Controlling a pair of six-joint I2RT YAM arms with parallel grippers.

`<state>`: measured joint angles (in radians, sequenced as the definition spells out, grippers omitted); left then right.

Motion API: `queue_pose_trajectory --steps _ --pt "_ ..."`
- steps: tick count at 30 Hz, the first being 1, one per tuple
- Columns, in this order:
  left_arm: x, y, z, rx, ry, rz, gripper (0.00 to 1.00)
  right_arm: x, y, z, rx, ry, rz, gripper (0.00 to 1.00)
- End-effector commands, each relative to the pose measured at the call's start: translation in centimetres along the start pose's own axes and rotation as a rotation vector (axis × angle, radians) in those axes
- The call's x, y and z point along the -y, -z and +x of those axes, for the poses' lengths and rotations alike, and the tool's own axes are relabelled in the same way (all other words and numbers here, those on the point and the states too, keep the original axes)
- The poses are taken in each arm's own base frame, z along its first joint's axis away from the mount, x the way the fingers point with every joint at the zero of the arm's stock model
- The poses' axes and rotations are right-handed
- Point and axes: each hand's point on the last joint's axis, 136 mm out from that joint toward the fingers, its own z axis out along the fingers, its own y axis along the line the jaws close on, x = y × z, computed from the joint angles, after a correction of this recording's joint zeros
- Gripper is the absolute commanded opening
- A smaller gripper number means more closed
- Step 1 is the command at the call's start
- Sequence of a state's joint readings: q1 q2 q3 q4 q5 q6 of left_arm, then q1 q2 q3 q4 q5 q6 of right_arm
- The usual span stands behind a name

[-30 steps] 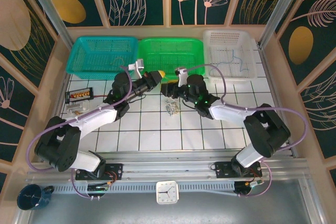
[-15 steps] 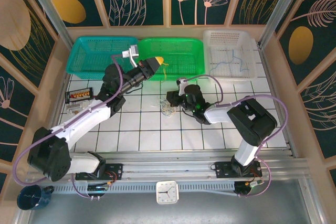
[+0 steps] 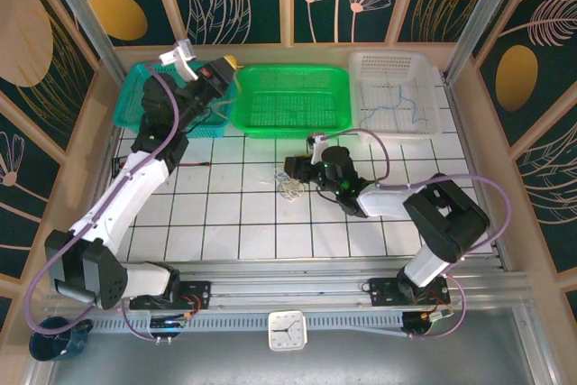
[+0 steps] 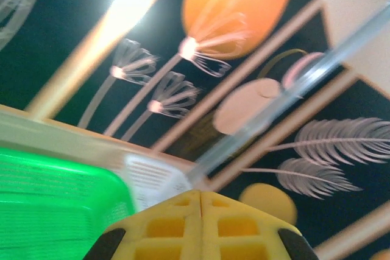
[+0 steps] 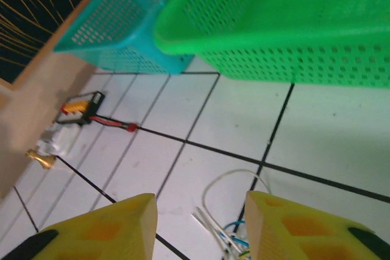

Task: Untangle the cables

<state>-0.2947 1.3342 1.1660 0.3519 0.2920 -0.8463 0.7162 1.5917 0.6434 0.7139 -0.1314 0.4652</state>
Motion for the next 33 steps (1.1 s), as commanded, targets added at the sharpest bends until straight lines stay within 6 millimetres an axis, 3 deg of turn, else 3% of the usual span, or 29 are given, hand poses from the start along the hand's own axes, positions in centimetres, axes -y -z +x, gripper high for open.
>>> queue_pose_trajectory --steps 1,12,19,22,25,27,30,33 --pt "-4.1 -0.4 -1.8 0.022 -0.112 -0.149 0.00 -1.3 1.2 -1.4 0.020 0.032 -0.011 0.47" --pt "-17.2 -2.2 -6.9 0.069 -0.292 -0.520 0.00 -1.4 3.9 -2.0 0.018 0.029 0.031 0.51" --pt "-24.5 -3.8 -7.7 0.028 -0.328 -0.680 0.00 -1.0 5.1 -1.7 0.010 0.021 0.057 0.51" --pt "-26.9 -3.7 -8.2 0.020 -0.317 -0.722 0.06 -0.7 5.3 -1.2 -0.003 0.017 0.067 0.51" --pt "-28.6 -3.5 -8.4 0.011 -0.307 -0.752 0.21 -0.3 5.3 -0.6 -0.020 0.012 0.075 0.51" --pt "-28.9 -3.4 -8.6 0.009 -0.308 -0.762 0.40 -0.2 5.3 -0.3 -0.029 0.008 0.075 0.51" --pt "-28.4 -3.7 -9.2 0.013 -0.309 -0.750 0.71 0.0 5.2 0.0 -0.034 0.002 0.077 0.51" --pt "-27.0 -4.1 -10.0 0.025 -0.302 -0.708 0.94 0.0 5.1 0.2 -0.037 -0.001 0.076 0.51"
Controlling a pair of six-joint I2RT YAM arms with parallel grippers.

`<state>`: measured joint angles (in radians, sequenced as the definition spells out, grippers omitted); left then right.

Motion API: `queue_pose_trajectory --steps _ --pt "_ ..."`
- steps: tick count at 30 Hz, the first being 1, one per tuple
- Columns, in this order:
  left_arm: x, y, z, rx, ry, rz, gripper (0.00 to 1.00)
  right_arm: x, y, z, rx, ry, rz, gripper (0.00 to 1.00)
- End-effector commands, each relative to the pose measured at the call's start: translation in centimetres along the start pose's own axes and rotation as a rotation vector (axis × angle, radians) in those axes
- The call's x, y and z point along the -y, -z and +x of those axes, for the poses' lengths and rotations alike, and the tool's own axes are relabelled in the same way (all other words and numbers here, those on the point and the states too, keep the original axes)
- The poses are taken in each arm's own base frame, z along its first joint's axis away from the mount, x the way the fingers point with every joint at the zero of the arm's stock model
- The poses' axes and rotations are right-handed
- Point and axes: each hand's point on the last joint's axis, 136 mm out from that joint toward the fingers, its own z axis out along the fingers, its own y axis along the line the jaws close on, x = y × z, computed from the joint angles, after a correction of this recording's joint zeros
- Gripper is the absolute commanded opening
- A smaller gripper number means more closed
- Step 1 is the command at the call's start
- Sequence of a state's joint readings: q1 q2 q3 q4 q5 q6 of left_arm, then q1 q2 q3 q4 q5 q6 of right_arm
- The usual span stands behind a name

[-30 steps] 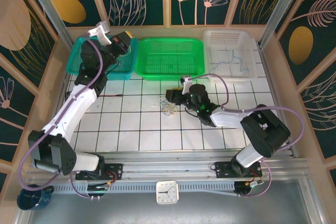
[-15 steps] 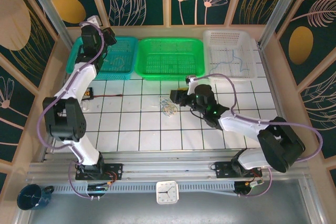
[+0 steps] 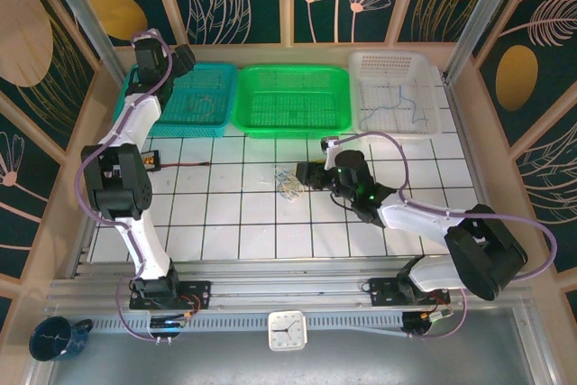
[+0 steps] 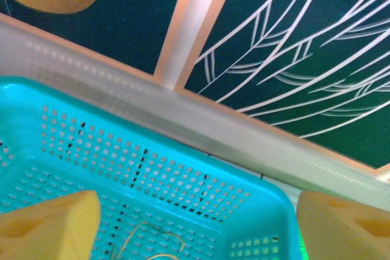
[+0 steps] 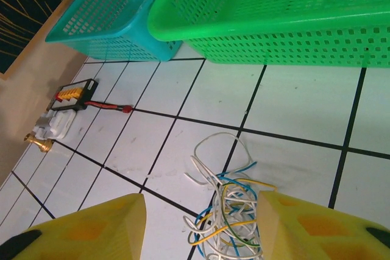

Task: Untangle the cables

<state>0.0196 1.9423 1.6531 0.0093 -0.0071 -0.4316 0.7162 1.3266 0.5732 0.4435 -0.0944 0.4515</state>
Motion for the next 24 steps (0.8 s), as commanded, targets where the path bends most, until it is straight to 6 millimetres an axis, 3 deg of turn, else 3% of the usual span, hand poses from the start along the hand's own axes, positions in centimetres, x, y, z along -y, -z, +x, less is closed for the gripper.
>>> queue_pose_trajectory --steps 1,6,10,14,18,24 --pt "2.1 1.0 -2.6 0.038 0.002 0.069 0.99 0.0 0.1 0.1 0.007 -0.007 0.003 0.51" --pt "5.0 3.1 -3.5 0.028 0.051 0.212 0.99 0.0 0.0 -0.4 0.010 0.004 0.013 0.51" --pt "6.9 5.8 -2.9 0.008 0.126 0.343 0.99 -0.3 0.2 -2.2 0.024 0.021 0.018 0.51" --pt "8.4 9.5 -0.7 -0.018 0.240 0.471 0.99 -0.8 0.5 -5.3 0.058 0.023 0.005 0.51" --pt "9.5 12.7 3.0 -0.059 0.276 0.529 0.99 -1.4 0.7 -8.2 0.078 0.029 -0.022 0.52" --pt "10.7 17.6 8.6 -0.109 0.354 0.603 0.99 -1.4 0.0 -9.4 0.047 0.043 -0.021 0.58"
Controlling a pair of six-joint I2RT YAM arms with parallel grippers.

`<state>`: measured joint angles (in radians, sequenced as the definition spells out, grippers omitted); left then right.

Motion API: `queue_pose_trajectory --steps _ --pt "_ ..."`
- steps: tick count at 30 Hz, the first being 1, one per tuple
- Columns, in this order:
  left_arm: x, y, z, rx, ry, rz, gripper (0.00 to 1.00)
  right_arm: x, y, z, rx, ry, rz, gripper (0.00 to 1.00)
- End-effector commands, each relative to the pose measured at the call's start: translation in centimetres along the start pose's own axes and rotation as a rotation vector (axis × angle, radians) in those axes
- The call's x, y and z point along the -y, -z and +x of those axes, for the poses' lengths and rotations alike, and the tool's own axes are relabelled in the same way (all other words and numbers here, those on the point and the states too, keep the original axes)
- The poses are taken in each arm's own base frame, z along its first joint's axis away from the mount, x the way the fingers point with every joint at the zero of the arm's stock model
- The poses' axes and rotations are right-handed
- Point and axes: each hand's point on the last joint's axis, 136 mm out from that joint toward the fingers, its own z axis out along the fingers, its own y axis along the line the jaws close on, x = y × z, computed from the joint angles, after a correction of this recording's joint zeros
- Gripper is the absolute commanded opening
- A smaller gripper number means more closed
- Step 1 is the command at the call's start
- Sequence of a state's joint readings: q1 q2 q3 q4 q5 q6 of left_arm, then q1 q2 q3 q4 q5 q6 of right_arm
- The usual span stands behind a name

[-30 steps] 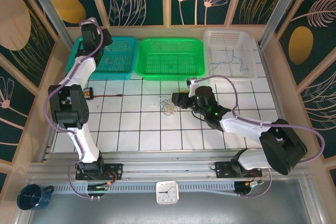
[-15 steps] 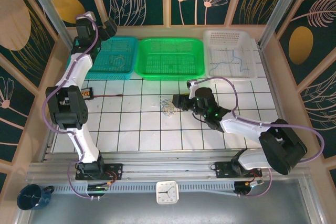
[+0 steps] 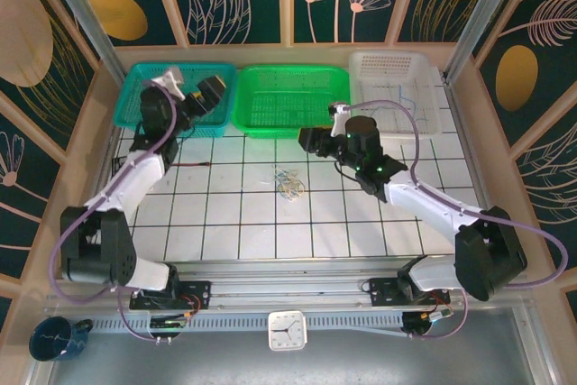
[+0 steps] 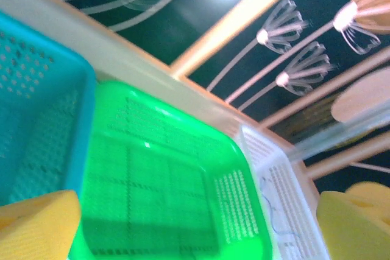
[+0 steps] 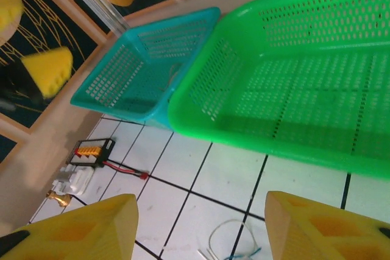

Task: Untangle the cables

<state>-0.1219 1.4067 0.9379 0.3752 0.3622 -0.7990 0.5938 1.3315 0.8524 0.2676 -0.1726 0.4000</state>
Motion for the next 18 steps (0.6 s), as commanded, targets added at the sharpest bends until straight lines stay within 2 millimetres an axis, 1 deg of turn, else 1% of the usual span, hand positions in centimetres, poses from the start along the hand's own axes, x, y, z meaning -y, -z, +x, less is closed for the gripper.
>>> queue_pose_trajectory --steps 1,3,5,8,11,14,16,18 --pt "2.1 2.0 1.5 0.036 0.072 0.104 0.99 0.3 -0.9 1.1 -0.078 0.018 -0.004 0.58" --pt "1.7 2.7 3.7 0.017 0.107 0.103 0.99 0.7 -1.6 2.1 -0.114 0.011 -0.004 0.59" --pt "1.6 3.0 6.2 -0.016 0.122 0.098 0.99 1.0 -2.3 3.6 -0.165 0.000 -0.018 0.59" --pt "1.2 3.5 9.4 -0.058 0.154 0.088 0.99 1.6 -3.7 6.4 -0.247 -0.018 -0.030 0.59" --pt "0.1 4.0 12.2 -0.093 0.209 0.080 0.99 2.6 -4.7 9.0 -0.309 -0.016 -0.011 0.60" --pt "-1.1 4.4 13.7 -0.114 0.233 0.059 0.99 3.3 -5.2 11.4 -0.361 -0.020 -0.002 0.59" --pt "-1.6 4.6 14.2 -0.119 0.240 0.049 0.99 3.3 -5.4 12.4 -0.382 -0.022 -0.004 0.59" --pt "-1.8 4.7 14.4 -0.121 0.235 0.043 0.99 3.1 -5.5 13.2 -0.395 -0.025 -0.011 0.59"
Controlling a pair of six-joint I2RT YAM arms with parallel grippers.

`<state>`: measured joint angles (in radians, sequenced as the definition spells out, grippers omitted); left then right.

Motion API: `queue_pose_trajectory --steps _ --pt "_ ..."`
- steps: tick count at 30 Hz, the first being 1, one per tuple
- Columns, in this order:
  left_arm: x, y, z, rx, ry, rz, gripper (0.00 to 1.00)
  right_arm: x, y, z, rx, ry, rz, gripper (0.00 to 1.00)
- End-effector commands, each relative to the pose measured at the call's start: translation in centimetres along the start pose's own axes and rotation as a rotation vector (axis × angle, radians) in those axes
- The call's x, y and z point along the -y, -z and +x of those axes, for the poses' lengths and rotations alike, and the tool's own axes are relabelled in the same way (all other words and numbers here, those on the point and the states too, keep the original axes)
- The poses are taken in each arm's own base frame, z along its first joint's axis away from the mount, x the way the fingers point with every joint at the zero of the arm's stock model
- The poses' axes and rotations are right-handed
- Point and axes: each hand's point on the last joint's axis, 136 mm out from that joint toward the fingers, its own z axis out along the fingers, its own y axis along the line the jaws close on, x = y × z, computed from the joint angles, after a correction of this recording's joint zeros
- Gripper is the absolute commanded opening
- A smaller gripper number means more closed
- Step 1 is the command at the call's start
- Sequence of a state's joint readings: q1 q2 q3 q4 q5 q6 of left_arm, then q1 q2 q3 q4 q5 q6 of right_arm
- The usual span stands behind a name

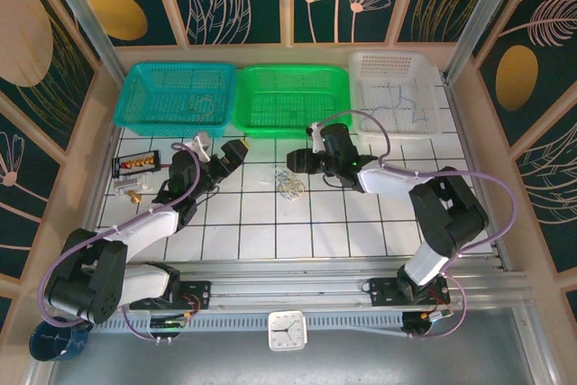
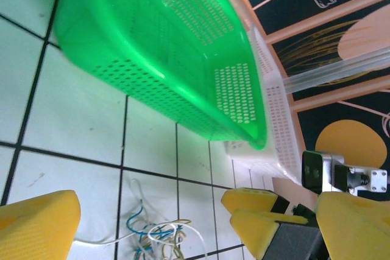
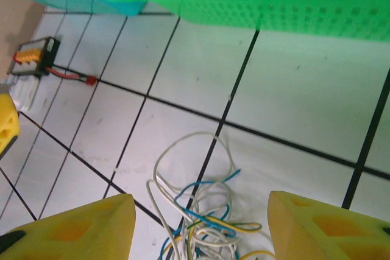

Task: Untangle the cables

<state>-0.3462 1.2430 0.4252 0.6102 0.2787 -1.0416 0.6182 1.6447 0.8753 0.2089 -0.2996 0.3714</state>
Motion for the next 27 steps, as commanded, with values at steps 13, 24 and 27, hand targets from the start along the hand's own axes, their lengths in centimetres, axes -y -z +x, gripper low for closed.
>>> queue_pose_trajectory --steps 13,24,27 --pt "2.0 0.0 -1.0 0.040 -0.006 0.075 0.99 -1.2 -2.8 3.5 -0.086 0.033 -0.049 0.57" --pt "2.0 -0.3 -0.8 0.023 -0.008 0.078 0.99 -2.8 -1.0 2.1 -0.055 0.052 -0.085 0.00" --pt "1.9 -0.4 -0.7 0.016 -0.011 0.078 0.99 -3.6 0.3 1.5 -0.031 0.062 -0.101 0.00"
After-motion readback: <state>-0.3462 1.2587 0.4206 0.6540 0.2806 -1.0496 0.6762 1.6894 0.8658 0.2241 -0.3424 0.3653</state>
